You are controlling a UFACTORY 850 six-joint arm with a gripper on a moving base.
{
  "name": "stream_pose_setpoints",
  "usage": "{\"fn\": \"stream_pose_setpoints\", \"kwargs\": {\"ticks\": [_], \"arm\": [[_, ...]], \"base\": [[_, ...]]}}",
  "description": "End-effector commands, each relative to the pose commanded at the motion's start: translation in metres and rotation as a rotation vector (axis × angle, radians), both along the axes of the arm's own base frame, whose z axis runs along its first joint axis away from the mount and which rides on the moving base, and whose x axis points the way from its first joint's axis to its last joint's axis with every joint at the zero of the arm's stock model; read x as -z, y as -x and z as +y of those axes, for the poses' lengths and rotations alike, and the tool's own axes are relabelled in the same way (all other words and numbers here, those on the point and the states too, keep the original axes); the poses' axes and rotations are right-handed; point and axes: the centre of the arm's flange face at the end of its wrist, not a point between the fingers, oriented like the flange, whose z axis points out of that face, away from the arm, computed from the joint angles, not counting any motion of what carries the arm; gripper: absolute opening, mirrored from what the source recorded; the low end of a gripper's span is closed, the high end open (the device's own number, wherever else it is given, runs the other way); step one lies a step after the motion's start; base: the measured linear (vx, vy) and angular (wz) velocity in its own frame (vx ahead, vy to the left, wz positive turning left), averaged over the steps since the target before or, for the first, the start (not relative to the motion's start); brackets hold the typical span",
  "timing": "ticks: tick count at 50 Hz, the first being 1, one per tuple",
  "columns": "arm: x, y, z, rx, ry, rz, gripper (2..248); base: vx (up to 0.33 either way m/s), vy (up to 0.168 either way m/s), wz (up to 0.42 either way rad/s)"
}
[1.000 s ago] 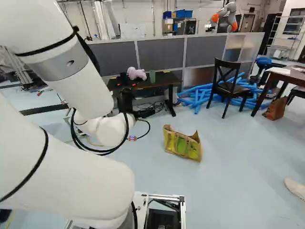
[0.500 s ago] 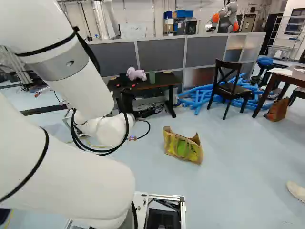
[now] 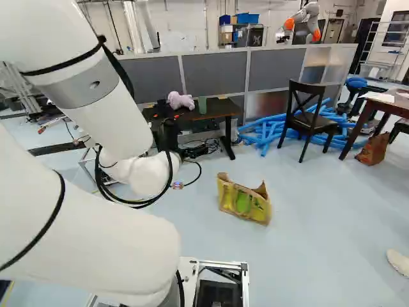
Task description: Pick up the bag on the ground and place it on the table
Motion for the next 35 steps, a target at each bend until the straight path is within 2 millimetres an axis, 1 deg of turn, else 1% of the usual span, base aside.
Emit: {"fn": "stream_pose_setpoints", "kwargs": {"ticks": [7,35], "arm": [[0.0,0.0,0.0,0.0,0.0,0.0,247],[0.0,0.0,0.0,0.0,0.0,0.0,247]], "base": [[0.132,-0.048,-0.064],[0.172,-0.061,-0.312]]}}
